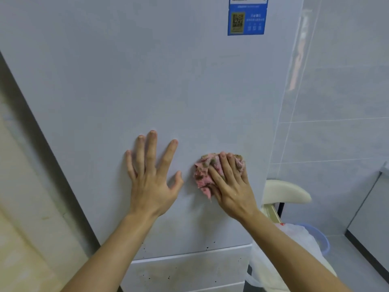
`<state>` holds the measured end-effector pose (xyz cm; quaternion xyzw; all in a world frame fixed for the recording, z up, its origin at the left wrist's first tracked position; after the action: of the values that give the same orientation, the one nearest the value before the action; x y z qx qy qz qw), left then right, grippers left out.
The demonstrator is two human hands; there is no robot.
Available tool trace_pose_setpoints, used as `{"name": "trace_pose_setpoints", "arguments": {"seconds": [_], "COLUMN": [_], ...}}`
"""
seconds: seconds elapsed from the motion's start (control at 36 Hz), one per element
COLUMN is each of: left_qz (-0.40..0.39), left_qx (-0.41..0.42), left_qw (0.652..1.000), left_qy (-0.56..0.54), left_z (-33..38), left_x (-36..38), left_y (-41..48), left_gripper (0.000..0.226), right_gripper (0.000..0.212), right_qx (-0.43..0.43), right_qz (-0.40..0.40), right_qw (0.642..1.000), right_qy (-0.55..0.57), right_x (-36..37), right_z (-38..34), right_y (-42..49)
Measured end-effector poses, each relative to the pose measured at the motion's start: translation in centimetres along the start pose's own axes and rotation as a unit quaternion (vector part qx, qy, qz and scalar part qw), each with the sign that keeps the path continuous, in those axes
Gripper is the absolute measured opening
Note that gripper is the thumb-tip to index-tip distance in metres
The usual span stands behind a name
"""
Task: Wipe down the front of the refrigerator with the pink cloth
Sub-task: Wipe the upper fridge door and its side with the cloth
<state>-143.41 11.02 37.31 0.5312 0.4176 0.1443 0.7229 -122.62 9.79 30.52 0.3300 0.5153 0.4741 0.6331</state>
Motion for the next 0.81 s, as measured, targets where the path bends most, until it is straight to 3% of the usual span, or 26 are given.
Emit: {"name": "trace_pose_setpoints", "arguments": {"seconds": [0.08,0.22,0.36,0.44,0.61,0.81], "left_qz": [0.015,0.027,0.037,0.045,0.06,0.051], "left_qx": [0.005,0.0,0.003,0.002,0.008,0.015], "left_qw": [1.0,1.0,0.999,0.999,0.998,0.999], "left_qy": [-0.002,-0.002,-0.005,-0.007,-0.009,-0.01], "left_z": [-0.4,-1.6,-2.6,-2.6,-2.4,-2.7], "left_x": [-0.5,-1.2,-1.8,-1.5,-1.5,-1.7], "left_y": [-0.1,0.1,0.5,0.5,0.4,0.4], "left_gripper": [0.077,0.067,0.064,0.063,0.064,0.064], "right_gripper": [0.065,0.053,0.05,0.057,0.065,0.082], "right_qx": [0.016,0.135,0.191,0.147,-0.017,-0.064], "right_qz": [0.022,0.091,0.115,0.09,-0.036,-0.047], "right_qw": [1.0,0.987,0.975,0.985,0.999,0.997], "right_qy": [0.003,0.003,-0.009,0.0,-0.013,-0.011], "right_x": [-1.2,-5.0,-4.9,-3.2,1.4,1.1], "right_z": [1.5,4.2,2.6,0.2,-4.4,-3.2], "right_y": [3.8,13.6,13.6,9.5,-3.0,-1.9]}}
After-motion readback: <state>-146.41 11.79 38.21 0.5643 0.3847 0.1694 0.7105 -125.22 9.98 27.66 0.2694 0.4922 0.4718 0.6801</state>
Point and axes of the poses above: each hand's wrist, its own y-axis towards the middle knuckle, its own x-axis out of the palm, z = x × y, the point moved 7 cm from there along y, towards the middle knuckle, and after that the axes turned 13 degrees about -y, right-handed, at the moved point
